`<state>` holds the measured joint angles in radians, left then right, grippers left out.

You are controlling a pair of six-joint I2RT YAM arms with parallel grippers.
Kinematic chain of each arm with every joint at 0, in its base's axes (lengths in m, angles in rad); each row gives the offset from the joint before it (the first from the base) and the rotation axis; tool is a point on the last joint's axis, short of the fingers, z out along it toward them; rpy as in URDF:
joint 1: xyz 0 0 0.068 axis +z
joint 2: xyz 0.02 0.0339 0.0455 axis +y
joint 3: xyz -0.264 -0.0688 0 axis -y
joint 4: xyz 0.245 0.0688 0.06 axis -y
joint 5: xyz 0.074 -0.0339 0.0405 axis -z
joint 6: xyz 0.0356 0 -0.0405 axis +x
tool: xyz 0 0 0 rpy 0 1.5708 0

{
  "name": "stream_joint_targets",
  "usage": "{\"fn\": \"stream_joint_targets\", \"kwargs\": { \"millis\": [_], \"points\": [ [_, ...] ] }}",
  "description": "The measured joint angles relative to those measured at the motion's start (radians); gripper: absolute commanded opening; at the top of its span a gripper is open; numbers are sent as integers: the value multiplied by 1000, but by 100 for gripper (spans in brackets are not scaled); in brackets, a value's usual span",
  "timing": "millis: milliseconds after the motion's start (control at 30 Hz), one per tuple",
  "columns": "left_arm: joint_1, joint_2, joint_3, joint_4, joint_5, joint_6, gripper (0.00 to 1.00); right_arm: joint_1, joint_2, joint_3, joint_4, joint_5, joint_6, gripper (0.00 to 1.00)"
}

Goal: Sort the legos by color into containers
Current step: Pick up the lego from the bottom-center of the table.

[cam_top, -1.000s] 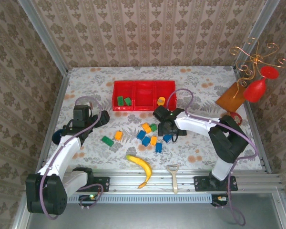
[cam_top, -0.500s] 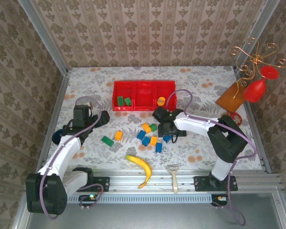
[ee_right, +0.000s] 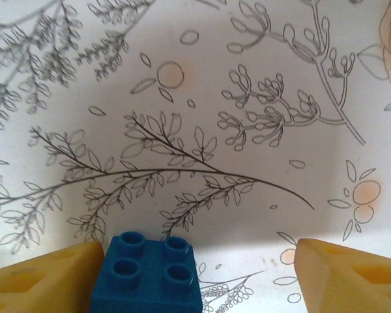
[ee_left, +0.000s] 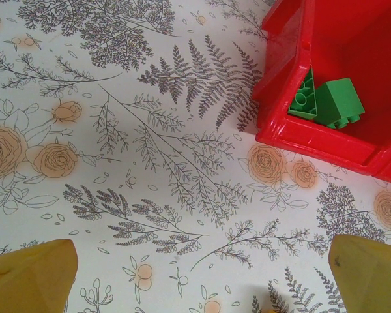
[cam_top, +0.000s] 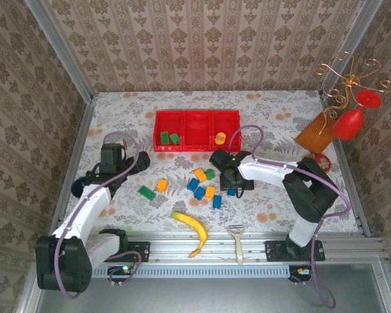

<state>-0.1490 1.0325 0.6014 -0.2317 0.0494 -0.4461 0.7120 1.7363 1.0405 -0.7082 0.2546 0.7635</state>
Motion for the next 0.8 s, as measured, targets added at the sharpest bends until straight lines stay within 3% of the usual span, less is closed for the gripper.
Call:
{"fn": "stream_joint_targets", "kwargs": {
  "millis": [367,800],
  "points": [
    [0,0,0,0,0,0,100,0,0,-15,24,-54,0,62],
    [0,1,0,0,0,0,100,2,8,-15,52,-95,-2,38]
  ]
}}
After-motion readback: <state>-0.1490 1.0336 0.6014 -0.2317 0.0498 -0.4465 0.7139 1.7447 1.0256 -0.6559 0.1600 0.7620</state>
